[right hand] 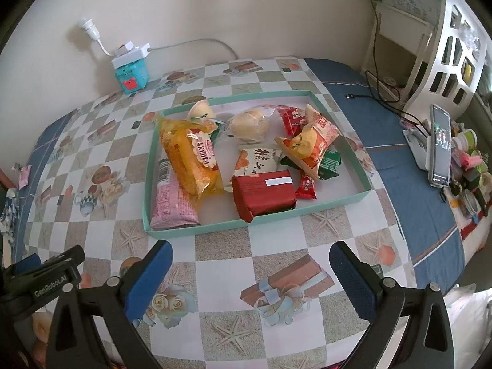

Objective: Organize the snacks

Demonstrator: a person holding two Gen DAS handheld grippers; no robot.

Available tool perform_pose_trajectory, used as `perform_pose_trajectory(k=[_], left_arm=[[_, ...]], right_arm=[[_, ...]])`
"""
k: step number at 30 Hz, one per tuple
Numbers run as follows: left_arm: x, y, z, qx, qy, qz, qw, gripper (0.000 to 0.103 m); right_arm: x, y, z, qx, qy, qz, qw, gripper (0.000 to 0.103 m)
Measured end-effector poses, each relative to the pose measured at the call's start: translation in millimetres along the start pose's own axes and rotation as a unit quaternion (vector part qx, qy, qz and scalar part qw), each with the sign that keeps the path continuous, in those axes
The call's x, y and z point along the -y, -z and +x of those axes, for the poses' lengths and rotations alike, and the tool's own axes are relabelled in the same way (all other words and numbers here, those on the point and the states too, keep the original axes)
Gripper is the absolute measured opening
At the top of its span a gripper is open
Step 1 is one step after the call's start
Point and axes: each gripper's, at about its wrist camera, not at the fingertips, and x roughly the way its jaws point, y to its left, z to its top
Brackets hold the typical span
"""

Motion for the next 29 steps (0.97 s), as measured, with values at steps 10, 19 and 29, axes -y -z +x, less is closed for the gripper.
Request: perform_pose_trajectory(k=[10, 19, 29], left_arm=[[-2.7, 0.7, 2.2, -0.004, -0.001, -0.002, 1.0000, 0.093], [-5.2, 1.1, 2.9, -0.005, -0.001, -0.003, 1.0000, 0.093], [-6.6, -0.7, -3.2, 0.012, 0.002, -0.011, 0.9999, 0.093]], right_arm=[[-0.5, 0.1, 0.2, 0.000, 0.000, 0.000, 1.000, 0.103], [-1.0, 0.4, 0.1, 0.000, 0.000, 0.000, 1.000, 0.103], [-1.2, 0.5, -0.1, 0.000, 0.000, 0.000, 1.000, 0.103]])
